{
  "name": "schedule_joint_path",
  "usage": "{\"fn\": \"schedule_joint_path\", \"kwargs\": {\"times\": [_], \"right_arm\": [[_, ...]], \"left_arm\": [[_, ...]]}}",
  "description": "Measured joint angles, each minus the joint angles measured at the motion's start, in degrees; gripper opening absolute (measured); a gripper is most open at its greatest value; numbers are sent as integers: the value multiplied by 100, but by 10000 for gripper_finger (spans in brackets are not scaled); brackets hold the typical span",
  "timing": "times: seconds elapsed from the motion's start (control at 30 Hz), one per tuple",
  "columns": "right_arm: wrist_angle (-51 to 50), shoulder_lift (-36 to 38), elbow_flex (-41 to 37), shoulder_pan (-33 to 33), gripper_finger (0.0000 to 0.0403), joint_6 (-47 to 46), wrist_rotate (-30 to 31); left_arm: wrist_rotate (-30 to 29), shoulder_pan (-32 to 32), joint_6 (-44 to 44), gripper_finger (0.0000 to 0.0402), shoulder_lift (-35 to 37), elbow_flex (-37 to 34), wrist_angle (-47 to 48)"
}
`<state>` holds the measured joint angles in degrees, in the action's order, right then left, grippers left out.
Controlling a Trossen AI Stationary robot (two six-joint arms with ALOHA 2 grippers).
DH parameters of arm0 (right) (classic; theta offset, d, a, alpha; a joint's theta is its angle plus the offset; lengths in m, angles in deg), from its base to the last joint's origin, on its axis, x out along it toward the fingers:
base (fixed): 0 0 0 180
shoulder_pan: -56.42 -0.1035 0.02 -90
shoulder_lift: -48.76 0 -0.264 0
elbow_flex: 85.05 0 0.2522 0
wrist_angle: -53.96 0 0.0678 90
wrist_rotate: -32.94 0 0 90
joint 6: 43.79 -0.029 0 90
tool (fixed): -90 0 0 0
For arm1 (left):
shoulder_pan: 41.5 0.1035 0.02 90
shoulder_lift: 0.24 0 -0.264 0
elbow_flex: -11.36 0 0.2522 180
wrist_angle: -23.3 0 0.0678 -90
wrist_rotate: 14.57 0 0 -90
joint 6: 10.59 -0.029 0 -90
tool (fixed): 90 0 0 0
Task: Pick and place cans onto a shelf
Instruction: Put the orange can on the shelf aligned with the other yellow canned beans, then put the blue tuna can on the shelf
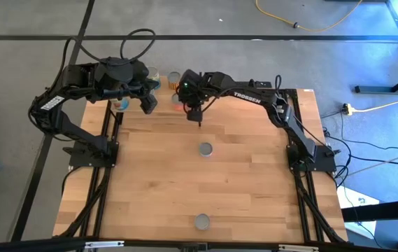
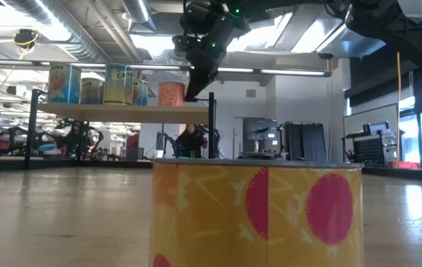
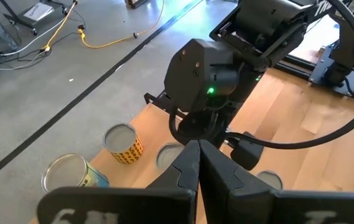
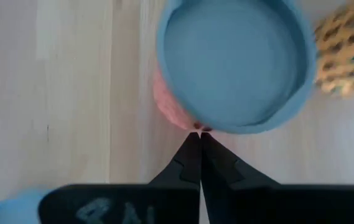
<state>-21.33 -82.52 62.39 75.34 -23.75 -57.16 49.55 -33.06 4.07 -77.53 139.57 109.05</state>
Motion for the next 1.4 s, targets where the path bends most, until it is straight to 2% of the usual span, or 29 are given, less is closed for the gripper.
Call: {"fn": "schedule_joint_path", "kwargs": {"times": [0.13,0.3,0.5,0.8,0.97,1.23,1.4], "right_arm": [[222,-22,0,0,1,20,-23],[334,-28,0,9,1,148,-428],[266,-14,27,7,0,264,-448],[-331,681,136,-81,0,296,-448],[-463,1081,133,-161,2,288,-367],[-651,1669,131,-380,4,268,450],[-850,2106,129,-599,5,129,706]], "left_arm": [[0,-1,0,0,0,0,0],[0,0,20,0,0,0,0],[0,0,20,0,0,0,35],[14,0,344,0,-27,0,854],[584,-2,706,17,-60,-4,969],[1753,-4,787,63,-267,-9,984],[2045,-88,752,69,-517,-10,995]]}}
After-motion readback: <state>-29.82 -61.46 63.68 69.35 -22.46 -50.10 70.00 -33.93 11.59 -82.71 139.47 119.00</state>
